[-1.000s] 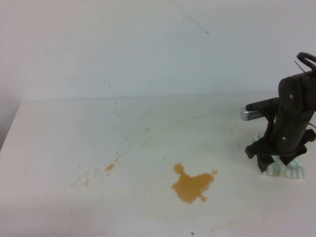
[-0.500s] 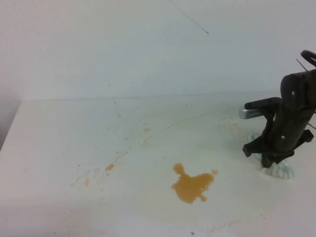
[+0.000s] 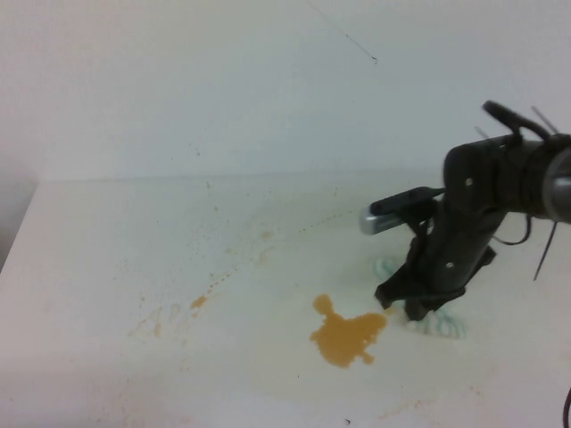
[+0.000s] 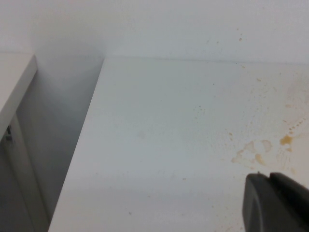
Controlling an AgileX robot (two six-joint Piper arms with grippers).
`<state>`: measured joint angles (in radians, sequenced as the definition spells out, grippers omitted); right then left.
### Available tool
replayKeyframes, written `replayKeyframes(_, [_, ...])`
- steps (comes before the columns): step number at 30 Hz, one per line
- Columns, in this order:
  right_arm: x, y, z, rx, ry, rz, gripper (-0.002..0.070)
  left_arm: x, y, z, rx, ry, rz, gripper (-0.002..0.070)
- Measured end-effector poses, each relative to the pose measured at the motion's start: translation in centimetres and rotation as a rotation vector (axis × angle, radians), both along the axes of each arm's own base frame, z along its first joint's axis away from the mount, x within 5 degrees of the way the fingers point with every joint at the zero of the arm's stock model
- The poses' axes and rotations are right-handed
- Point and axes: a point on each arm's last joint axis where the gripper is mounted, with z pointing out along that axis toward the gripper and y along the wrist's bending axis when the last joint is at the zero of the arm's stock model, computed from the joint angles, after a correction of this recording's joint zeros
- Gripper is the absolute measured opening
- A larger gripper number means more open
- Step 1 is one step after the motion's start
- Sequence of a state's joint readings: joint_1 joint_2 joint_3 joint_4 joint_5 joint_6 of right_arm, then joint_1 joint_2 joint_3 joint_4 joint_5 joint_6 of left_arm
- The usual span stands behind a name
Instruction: Wipe the table
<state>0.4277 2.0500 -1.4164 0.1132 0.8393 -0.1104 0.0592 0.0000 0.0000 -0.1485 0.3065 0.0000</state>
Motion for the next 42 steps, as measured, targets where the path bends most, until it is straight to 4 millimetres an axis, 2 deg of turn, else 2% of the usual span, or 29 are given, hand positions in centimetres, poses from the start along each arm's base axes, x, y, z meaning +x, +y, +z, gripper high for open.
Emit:
replayKeyframes(8, [-3.1, 5.5, 0.0, 0.019, 0.001, 0.143, 0.0048, 0.0, 0.0, 0.0, 0.0, 0.0, 0.0, -0.0003])
replayKeyframes(18, [-5.9, 9.1, 0.1, 0.053, 0.02, 0.226, 0.0048, 0.0, 0.0, 0.0, 0.0, 0.0, 0.0, -0.0003])
replayKeyframes(23, [-6.8, 10.3, -0.9, 0.052, 0.049, 0.249, 0.0048, 0.0, 0.0, 0.0, 0.0, 0.0, 0.0, -0.0003])
replayKeyframes(25, [-6.8, 10.5, -1.6, 0.048, 0.062, 0.248, 0.0048, 0.0, 0.0, 0.0, 0.0, 0.0, 0.0, -0.0003])
replayKeyframes(31, [-5.9, 11.1, -1.9, 0.022, 0.057, 0.225, 0.0048, 0.0, 0.0, 0.0, 0.0, -0.002, 0.0, -0.0003])
replayKeyframes(36, [-3.9, 11.8, -1.9, -0.073, -0.025, 0.197, 0.0048, 0.0, 0.0, 0.0, 0.0, -0.002, 0.0, -0.0003])
replayKeyframes(42, [-1.6, 11.5, -2.2, -0.188, -0.091, 0.163, 0.0048, 0.0, 0.0, 0.0, 0.0, -0.002, 0.0, -0.0003])
